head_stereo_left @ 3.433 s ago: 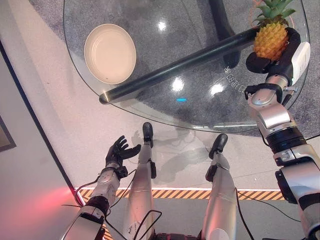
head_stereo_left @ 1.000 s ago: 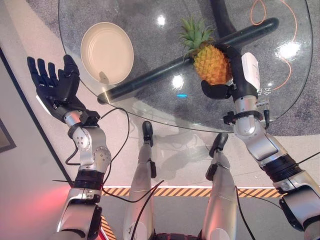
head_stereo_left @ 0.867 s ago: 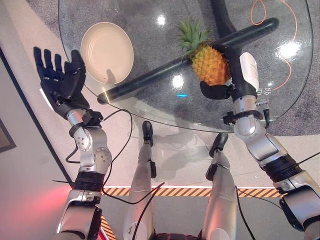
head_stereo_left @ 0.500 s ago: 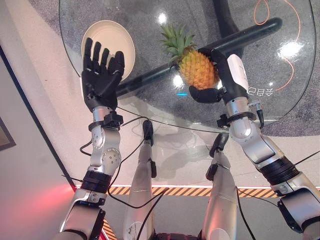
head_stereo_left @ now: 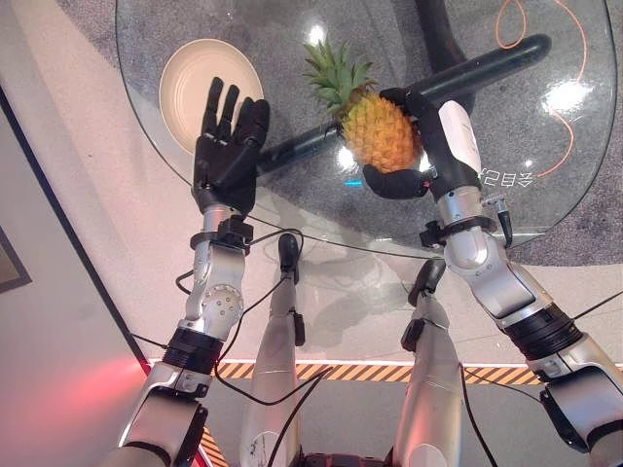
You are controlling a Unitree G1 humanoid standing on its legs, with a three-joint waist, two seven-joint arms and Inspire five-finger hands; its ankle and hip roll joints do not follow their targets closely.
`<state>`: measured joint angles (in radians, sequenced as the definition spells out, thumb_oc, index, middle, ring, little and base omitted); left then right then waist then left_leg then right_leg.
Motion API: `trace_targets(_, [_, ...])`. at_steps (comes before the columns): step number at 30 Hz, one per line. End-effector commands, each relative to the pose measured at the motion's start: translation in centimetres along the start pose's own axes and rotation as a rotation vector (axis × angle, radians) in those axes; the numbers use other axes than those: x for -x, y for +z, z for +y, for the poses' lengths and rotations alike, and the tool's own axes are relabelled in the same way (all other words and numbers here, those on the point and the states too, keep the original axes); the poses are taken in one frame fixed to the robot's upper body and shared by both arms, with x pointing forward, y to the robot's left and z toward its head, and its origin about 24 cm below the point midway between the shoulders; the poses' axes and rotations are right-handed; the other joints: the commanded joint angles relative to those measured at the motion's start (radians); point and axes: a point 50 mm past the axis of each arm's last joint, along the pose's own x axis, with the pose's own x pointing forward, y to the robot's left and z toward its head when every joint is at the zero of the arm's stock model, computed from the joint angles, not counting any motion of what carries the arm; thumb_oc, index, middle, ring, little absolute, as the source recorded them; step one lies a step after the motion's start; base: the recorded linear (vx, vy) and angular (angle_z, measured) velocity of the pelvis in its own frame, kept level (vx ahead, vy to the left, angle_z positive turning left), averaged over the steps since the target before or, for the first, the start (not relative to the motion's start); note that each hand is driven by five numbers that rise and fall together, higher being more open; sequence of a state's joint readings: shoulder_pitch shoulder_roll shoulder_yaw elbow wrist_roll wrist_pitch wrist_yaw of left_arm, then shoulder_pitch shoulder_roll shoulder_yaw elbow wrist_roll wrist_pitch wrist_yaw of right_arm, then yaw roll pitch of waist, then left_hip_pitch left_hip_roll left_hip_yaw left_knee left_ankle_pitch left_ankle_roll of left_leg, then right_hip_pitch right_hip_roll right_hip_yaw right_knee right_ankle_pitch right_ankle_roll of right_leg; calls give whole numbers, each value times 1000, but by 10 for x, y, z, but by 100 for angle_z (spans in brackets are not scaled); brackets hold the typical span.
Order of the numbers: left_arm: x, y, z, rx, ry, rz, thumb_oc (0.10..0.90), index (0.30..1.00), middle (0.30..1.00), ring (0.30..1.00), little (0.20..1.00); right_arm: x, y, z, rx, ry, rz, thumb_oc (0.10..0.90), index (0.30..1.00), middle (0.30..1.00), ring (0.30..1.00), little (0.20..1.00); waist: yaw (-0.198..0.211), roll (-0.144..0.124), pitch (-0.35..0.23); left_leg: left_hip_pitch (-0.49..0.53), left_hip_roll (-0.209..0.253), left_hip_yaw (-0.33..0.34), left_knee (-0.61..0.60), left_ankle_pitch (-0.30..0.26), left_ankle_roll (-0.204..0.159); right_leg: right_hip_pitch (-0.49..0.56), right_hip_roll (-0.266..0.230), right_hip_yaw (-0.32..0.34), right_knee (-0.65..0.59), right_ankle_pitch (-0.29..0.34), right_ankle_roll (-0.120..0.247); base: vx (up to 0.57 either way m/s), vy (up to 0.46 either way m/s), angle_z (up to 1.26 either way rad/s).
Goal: Pick up the fruit to the plate
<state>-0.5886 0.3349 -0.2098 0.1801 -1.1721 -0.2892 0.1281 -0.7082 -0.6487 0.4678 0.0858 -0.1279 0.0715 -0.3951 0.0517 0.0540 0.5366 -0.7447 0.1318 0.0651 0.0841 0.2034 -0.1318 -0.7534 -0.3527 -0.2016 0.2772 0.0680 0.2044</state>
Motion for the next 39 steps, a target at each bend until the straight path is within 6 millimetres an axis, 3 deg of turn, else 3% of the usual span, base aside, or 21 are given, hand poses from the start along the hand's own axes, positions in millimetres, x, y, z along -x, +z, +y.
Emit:
trace_targets(1, [-10,24,-53,105,-258,-104,800,900,900,900,900,-17,86,-34,-65,-133,-431,100,300,300,300,200,-8,18,-17,42,25,-9,14,-49,-10,-6,-16,-26,-84,103,41,0,0,0])
trace_targets(13, [-10,15,-71,147,-302,-42,800,900,900,900,900,-16,104,-32,-82,-111,-493,100,300,300,300,200,-10,19,-17,47,22,-2,2,-42,-6,3,-14,-31,-97,109,41,0,0,0])
trace_targets(39, [-10,13,-84,132,-328,-31,800,900,900,900,900,-13,129,-21,-112,-1,-577,100,300,300,300,200,-3,14,-17,43,21,-2,0,-34,-8,12,-13,-39,-104,110,38,0,0,0])
